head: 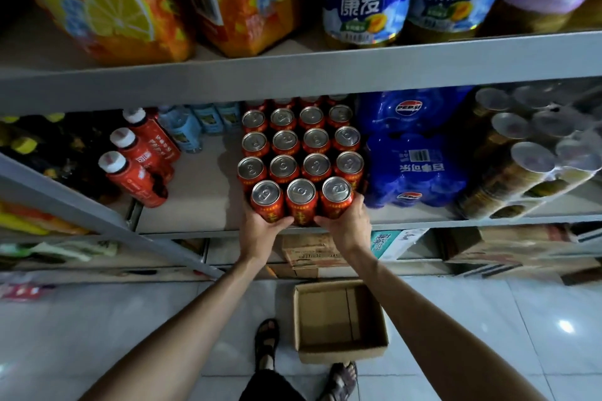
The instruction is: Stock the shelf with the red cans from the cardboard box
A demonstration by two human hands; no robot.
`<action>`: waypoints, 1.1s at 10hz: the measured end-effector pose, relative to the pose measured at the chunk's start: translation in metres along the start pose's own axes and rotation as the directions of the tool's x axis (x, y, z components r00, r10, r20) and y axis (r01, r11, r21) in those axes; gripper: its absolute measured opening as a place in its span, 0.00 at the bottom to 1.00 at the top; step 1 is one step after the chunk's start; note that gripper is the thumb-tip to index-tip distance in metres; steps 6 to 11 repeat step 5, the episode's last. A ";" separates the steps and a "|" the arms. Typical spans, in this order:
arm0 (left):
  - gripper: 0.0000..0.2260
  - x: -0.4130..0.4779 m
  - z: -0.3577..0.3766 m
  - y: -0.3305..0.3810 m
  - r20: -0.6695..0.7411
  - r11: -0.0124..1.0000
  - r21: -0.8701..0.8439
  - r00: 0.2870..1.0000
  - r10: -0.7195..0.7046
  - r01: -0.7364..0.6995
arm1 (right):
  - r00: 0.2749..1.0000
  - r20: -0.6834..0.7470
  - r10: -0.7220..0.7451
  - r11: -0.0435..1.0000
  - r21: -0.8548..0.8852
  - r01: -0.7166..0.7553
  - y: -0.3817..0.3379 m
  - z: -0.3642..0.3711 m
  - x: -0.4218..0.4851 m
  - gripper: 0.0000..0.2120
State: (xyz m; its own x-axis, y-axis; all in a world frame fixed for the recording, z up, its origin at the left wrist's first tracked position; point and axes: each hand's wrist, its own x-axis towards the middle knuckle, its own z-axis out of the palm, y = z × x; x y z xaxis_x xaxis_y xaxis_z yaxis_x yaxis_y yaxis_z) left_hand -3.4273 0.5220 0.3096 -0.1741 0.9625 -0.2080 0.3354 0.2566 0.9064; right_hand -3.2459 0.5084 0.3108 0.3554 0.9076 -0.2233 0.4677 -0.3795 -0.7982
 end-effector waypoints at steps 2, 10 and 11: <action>0.32 -0.023 -0.006 0.011 -0.098 0.978 0.182 0.991 -0.086 0.103 | 0.986 0.163 -0.040 0.998 0.047 0.033 0.014 -0.032 -0.007 0.38; 0.17 -0.058 -0.026 0.050 0.156 0.825 0.563 0.974 -0.164 0.049 | 0.942 0.335 0.027 0.990 -0.137 0.020 0.008 -0.102 -0.027 0.13; 0.17 -0.058 -0.026 0.050 0.156 0.825 0.563 0.974 -0.164 0.049 | 0.942 0.335 0.027 0.990 -0.137 0.020 0.008 -0.102 -0.027 0.13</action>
